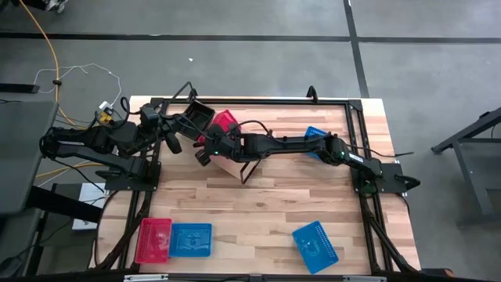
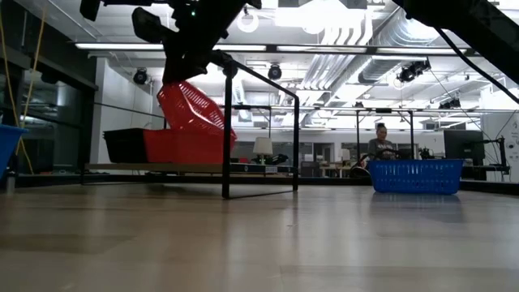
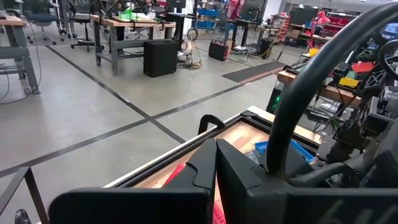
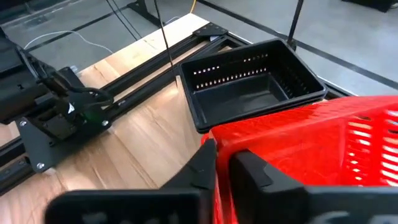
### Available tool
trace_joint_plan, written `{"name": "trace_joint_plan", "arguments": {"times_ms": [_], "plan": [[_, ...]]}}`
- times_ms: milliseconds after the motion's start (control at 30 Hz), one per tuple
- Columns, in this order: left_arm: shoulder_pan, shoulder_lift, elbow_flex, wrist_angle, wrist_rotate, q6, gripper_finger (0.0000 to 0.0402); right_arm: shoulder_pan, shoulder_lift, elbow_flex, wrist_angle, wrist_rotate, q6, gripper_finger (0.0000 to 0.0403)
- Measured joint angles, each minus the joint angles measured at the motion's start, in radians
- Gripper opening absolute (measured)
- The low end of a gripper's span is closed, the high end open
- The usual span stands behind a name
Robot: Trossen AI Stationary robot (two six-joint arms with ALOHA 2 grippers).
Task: Stack baskets on shelf by color
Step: Stack the top red bin into the red bin on the shelf, then stack the red bin into the red bin on the shelf
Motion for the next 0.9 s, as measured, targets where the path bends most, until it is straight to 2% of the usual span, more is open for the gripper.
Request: {"name": "trace_joint_plan", "arguments": {"times_ms": [267,433,633,900], "plan": [[0.000,0.000,0.000,0.000,-0.004,0.000,0.0000,-0.011,0.000,0.034,-0.043,-0.051,-0.025,0.0156],[0.000,0.000,0.000,0.000,-0.004,0.000,0.0000,-0.012,-0.040,0.042,-0.089,-0.057,-0.130,0.0221],[0.000,0.006,0.000,-0.002,-0.003,0.000,0.0000,-0.020,-0.132,0.045,-0.257,-0.075,-0.295,0.0240],[0.000,0.018,0.000,-0.003,-0.004,0.000,0.0000,-0.078,-0.192,0.043,-0.575,-0.157,-0.386,0.0240]]}}
